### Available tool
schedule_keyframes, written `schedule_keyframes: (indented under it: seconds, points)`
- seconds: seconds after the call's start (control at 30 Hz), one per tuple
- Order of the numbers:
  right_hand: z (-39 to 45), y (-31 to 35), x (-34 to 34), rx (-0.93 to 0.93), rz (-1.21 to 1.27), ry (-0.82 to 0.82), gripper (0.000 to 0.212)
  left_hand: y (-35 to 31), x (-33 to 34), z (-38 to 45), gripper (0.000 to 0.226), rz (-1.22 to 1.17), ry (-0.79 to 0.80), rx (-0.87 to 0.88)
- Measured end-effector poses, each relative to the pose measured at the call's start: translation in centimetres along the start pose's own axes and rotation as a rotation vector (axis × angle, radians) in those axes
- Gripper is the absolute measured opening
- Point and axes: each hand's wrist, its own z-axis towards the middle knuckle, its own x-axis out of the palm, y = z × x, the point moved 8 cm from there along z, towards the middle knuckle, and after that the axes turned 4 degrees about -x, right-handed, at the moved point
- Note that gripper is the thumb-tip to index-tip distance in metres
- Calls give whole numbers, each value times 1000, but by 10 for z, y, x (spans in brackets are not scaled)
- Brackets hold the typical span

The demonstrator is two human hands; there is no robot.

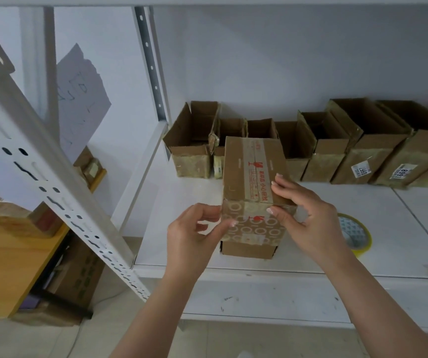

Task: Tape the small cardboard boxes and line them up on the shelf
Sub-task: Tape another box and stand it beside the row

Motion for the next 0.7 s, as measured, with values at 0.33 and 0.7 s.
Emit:
schedule_keyframes:
  seconds: [0.33,0.7]
  points:
    - [0,2,0,21,28,2,46,-2,58,19,77,-369,276,-17]
    - [1,3,0,14,13,3,48,12,60,23,81,-138,112,7]
